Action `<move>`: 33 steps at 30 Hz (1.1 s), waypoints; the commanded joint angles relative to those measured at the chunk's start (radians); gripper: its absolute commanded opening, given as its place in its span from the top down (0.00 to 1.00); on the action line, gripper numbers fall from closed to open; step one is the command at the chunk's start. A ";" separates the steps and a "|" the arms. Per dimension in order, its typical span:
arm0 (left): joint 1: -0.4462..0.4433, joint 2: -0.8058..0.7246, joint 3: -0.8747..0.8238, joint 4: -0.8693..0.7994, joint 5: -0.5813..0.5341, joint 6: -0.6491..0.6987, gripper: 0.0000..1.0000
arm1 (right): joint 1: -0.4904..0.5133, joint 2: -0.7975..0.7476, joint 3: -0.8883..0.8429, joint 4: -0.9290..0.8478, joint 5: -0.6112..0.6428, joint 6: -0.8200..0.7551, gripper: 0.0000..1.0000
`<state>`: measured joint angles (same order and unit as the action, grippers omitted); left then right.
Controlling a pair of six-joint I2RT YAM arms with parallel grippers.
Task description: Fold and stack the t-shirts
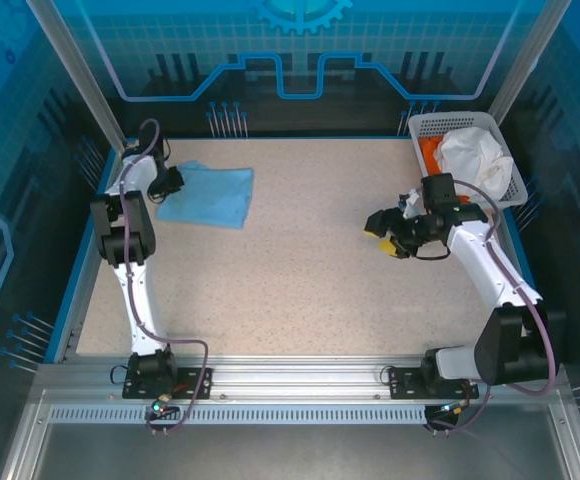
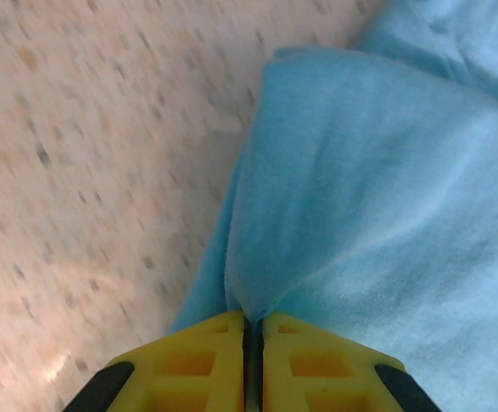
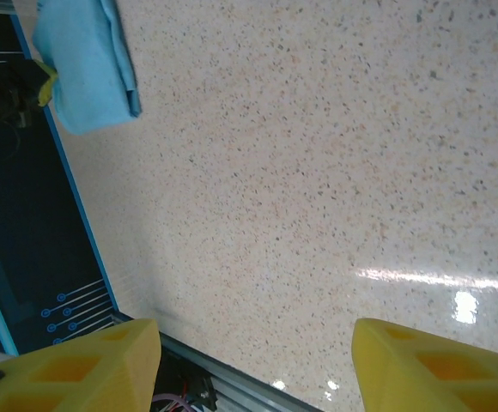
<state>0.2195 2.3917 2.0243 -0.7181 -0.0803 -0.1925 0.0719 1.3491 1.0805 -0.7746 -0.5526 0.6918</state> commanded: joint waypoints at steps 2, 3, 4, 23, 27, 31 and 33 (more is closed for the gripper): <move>0.037 0.077 0.215 -0.137 0.016 -0.004 0.86 | 0.018 -0.014 0.065 -0.120 0.027 0.006 0.38; 0.037 0.083 0.247 -0.139 0.003 0.003 0.84 | 0.024 -0.012 0.077 -0.129 0.033 0.006 0.38; 0.038 0.090 0.272 -0.139 -0.010 0.004 0.82 | 0.027 -0.010 0.085 -0.136 0.038 0.006 0.38; 0.014 -0.131 0.013 0.011 0.269 -0.105 0.54 | 0.096 0.120 0.168 -0.090 0.048 0.018 0.38; -0.084 -0.180 -0.083 -0.030 0.251 -0.094 0.31 | 0.108 0.144 0.153 -0.048 0.037 0.023 0.38; -0.154 -0.196 -0.180 -0.036 0.175 -0.096 0.13 | 0.109 0.161 0.144 -0.023 0.027 0.014 0.38; -0.167 -0.180 -0.186 -0.059 0.149 -0.099 0.09 | 0.109 0.168 0.142 -0.019 0.023 0.004 0.38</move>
<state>0.0364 2.2086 1.8767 -0.7387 0.1093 -0.2958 0.1703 1.5021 1.2255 -0.8143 -0.5056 0.7063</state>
